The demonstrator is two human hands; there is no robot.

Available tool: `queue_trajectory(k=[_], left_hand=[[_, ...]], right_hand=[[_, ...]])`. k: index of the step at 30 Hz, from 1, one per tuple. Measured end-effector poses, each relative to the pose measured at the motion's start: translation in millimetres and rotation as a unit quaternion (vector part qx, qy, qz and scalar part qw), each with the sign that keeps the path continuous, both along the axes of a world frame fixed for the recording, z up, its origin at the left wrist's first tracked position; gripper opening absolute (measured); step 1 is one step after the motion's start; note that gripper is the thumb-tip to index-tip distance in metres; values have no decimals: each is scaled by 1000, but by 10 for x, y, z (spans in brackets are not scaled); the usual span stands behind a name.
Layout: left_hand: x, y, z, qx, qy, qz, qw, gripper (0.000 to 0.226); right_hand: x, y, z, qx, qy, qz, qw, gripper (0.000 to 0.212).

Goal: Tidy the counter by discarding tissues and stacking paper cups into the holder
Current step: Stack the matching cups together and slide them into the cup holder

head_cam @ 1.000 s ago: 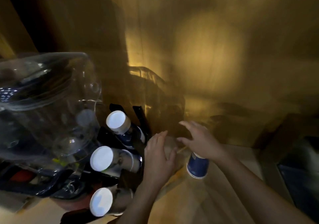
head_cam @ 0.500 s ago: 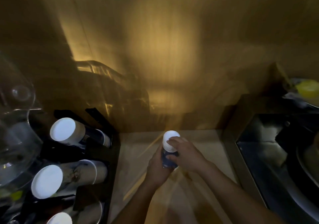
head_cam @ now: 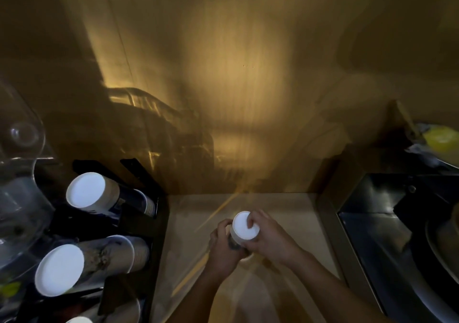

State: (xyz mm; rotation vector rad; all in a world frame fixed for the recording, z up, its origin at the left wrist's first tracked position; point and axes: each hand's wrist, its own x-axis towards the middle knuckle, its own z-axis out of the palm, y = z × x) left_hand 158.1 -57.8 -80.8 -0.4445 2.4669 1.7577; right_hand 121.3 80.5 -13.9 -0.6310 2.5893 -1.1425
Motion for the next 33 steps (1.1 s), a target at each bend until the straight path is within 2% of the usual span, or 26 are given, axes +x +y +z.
queue_trajectory(k=[2, 4, 7, 11, 14, 16, 19, 22, 28, 33], left_hand=[[44, -46, -34, 72, -20, -41, 996, 73], [136, -88, -48, 141, -76, -54, 986, 63], [316, -222, -71, 244, -182, 65, 951, 28], [441, -429, -40, 373, -282, 162, 869, 20], [381, -457, 71, 411, -281, 193, 845, 35], [335, -453, 197, 399, -265, 181, 859, 38], [273, -498, 420, 354, -227, 177, 890, 29], [267, -599, 762, 321, -187, 193, 908, 24], [538, -873, 1486, 283, -76, 176, 940, 30], [1049, -1101, 1998, 188, 44, 189, 963, 29]], right_hand=[[24, -31, -24, -11, -17, -21, 1000, 42], [39, -67, -40, -34, -47, -40, 998, 45], [56, -91, -34, -55, -82, -28, 995, 48], [14, -124, 18, -92, -119, -23, 988, 50], [-31, -183, 104, -125, -105, -19, 986, 57], [-57, -246, 225, -149, -80, -11, 985, 61], [-96, -345, 500, -172, -49, 13, 984, 70], [-93, -441, 791, -189, 9, 37, 981, 65], [97, -621, 1385, -258, 94, 85, 958, 65], [365, -795, 1832, -301, 145, 133, 933, 62]])
